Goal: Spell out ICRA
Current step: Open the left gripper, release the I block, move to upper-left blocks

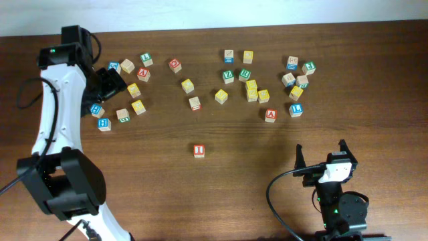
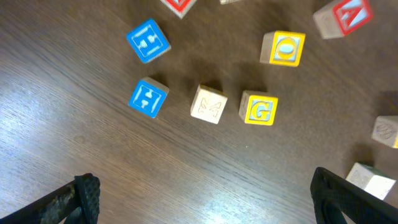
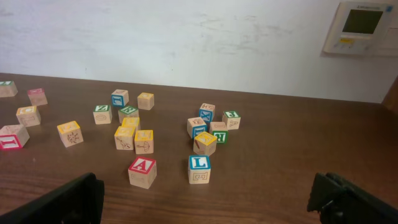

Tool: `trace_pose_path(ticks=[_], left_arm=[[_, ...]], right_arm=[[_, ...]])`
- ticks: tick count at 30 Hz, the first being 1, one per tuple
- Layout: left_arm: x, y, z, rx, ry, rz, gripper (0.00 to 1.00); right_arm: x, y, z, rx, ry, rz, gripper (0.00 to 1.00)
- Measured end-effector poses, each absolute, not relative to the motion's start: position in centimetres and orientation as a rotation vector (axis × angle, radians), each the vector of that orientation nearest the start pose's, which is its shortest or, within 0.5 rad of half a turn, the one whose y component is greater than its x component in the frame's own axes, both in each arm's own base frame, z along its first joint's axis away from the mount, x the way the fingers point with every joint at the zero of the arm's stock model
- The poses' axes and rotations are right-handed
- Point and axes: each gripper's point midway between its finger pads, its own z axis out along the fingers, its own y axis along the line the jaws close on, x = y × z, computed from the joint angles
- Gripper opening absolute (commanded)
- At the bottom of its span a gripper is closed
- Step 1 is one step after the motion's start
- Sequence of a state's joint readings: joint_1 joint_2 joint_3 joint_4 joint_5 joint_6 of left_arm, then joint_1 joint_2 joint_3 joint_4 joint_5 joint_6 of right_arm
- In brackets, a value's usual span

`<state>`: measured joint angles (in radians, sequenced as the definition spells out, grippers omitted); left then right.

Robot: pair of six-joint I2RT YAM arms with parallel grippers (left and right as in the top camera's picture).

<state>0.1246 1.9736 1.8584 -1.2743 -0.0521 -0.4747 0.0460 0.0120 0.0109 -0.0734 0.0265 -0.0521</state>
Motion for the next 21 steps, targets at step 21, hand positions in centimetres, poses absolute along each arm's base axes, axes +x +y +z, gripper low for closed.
trace_pose_path(ticks=[21], left_arm=[[47.2,-6.7,15.7,-0.462,2.700,-0.209,0.99]], right_arm=[[24.6,0.7,15.8,-0.061,1.644,-0.027,0.98]])
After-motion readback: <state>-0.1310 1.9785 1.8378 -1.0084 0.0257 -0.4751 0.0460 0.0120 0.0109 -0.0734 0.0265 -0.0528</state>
